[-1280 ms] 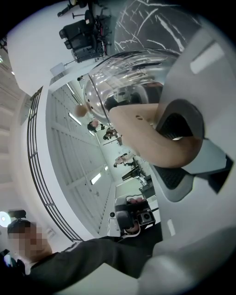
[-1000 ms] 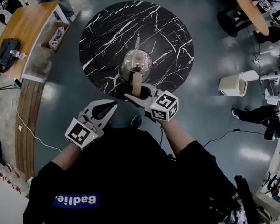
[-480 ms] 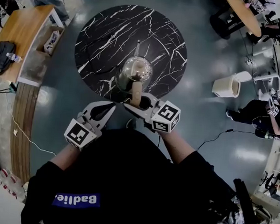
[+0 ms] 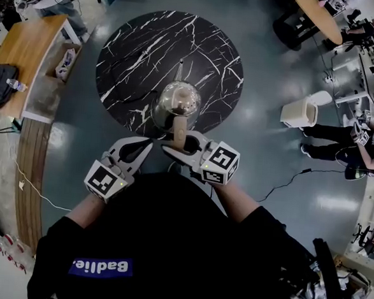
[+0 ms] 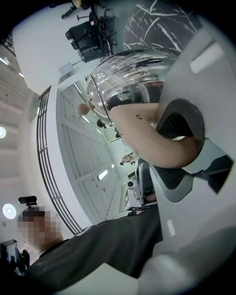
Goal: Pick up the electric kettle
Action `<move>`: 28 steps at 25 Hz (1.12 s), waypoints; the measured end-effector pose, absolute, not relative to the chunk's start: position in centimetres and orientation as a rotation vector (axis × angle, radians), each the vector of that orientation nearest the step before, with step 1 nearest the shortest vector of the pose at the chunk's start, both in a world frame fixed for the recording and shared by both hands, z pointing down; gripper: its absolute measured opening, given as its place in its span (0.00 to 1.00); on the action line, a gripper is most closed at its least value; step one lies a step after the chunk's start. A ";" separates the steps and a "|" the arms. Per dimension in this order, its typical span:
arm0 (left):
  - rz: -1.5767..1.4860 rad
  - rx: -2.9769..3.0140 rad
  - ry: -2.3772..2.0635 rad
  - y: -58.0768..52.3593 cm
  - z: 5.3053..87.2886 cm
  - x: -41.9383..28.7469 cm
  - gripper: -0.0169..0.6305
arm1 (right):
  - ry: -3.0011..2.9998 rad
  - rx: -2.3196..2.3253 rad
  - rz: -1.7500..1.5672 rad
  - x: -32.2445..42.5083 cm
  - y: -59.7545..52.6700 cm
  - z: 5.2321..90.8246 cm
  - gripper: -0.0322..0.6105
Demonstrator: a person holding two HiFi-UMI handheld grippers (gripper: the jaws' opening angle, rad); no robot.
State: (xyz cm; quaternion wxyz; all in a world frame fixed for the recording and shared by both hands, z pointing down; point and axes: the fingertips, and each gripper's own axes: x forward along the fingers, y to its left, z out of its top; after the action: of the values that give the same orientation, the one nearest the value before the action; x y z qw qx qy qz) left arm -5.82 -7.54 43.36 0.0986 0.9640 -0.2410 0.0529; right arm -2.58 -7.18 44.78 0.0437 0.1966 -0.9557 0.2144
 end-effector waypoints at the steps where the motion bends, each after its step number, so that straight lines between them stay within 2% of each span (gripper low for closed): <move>1: 0.156 2.860 -0.709 -7.5 43.3 -5.8 0.04 | -2.928 0.607 0.659 -2.6 -7.0 44.6 0.27; 28: 0.162 2.874 -0.660 -6.5 42.5 -4.8 0.04 | -2.947 0.681 0.631 -2.4 -4.9 43.6 0.27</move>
State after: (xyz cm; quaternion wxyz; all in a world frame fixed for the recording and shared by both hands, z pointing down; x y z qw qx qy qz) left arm -4.82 -6.54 42.45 0.0938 0.9689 -0.2225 0.0545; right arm -2.40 -4.94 43.61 0.0258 0.2204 -0.9535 0.2041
